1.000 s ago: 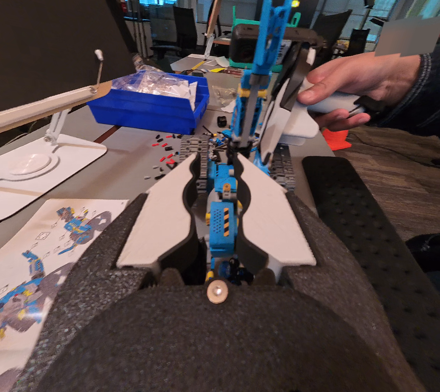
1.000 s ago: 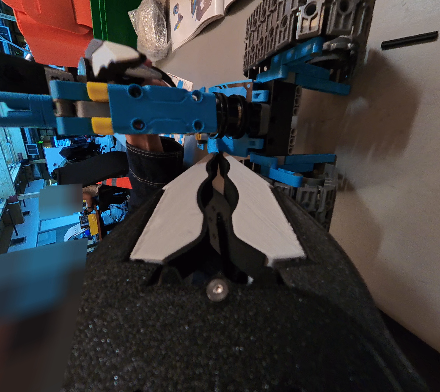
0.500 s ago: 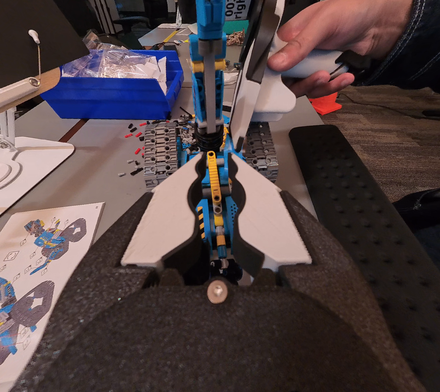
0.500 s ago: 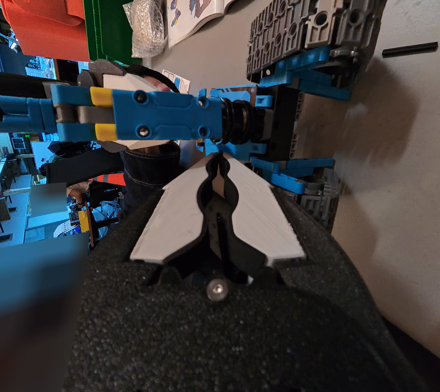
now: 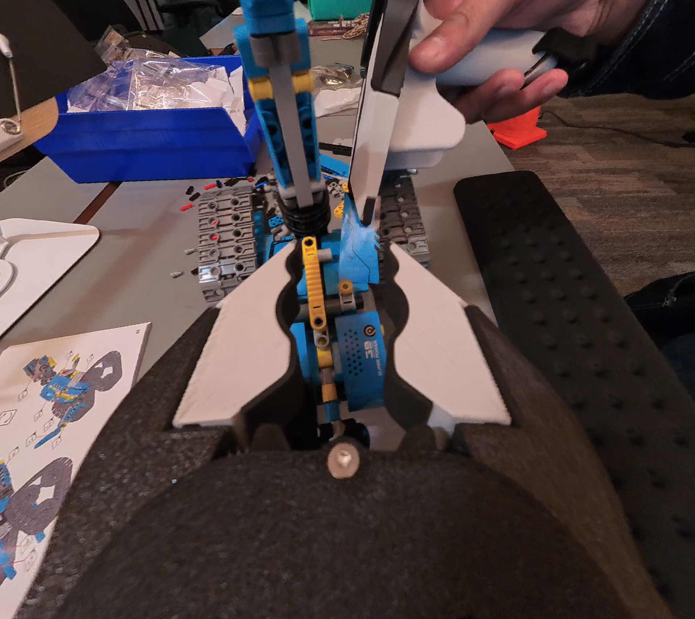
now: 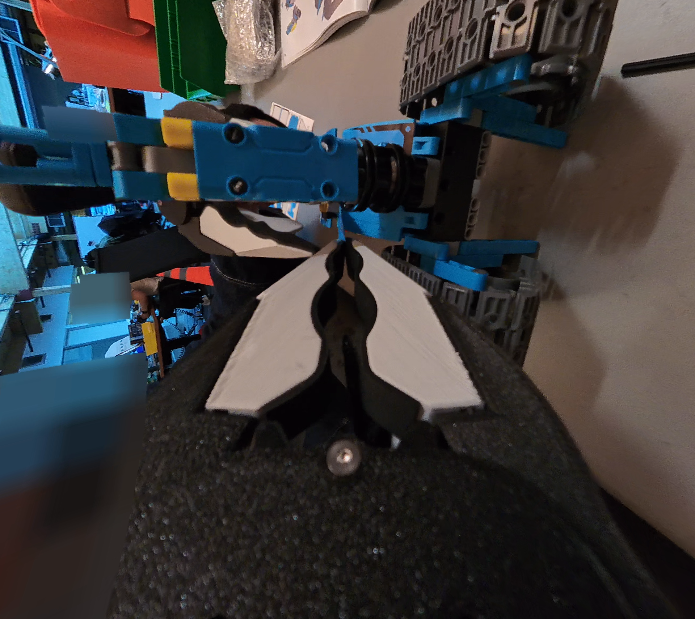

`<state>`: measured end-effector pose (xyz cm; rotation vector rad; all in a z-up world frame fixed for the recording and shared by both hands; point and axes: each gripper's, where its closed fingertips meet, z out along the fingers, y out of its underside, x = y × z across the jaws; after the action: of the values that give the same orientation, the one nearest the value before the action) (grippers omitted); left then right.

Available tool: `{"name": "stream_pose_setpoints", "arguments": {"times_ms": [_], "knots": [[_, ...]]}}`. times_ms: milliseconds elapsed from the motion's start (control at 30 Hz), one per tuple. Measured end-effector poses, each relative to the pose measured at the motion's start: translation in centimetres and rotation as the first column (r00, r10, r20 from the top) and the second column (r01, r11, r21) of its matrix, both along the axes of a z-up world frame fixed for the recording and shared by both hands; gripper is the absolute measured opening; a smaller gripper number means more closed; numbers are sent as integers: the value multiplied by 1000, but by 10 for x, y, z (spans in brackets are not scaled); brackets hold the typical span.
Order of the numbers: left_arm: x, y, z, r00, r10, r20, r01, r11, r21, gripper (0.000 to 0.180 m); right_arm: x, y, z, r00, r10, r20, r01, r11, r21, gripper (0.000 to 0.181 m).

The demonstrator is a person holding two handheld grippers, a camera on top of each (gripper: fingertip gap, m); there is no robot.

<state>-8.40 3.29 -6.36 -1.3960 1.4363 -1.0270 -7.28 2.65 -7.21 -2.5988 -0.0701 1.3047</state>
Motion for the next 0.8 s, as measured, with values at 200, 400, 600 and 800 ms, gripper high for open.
{"name": "stream_pose_setpoints", "arguments": {"times_ms": [200, 400, 600, 800], "knots": [[-1, -5, 0, 1000, -14, -23, 14, 1000, -6, 44, 4, 2, 4, 996, -24, -89, 20, 999, -46, 0], [-10, 11, 5, 999, 44, 8, -44, 999, -18, 41, 7, 8, -9, 998, -50, -45, 46, 995, -86, 0], [-8, 6, 4, 1000, 25, -2, -25, 1000, -2, 31, 1, 4, -10, 1000, -26, -17, 24, 996, -84, 0], [-5, -4, 2, 1000, -16, -13, 16, 1000, -14, 30, 2, 6, -9, 999, -36, -19, 34, 996, -87, 0]]}}
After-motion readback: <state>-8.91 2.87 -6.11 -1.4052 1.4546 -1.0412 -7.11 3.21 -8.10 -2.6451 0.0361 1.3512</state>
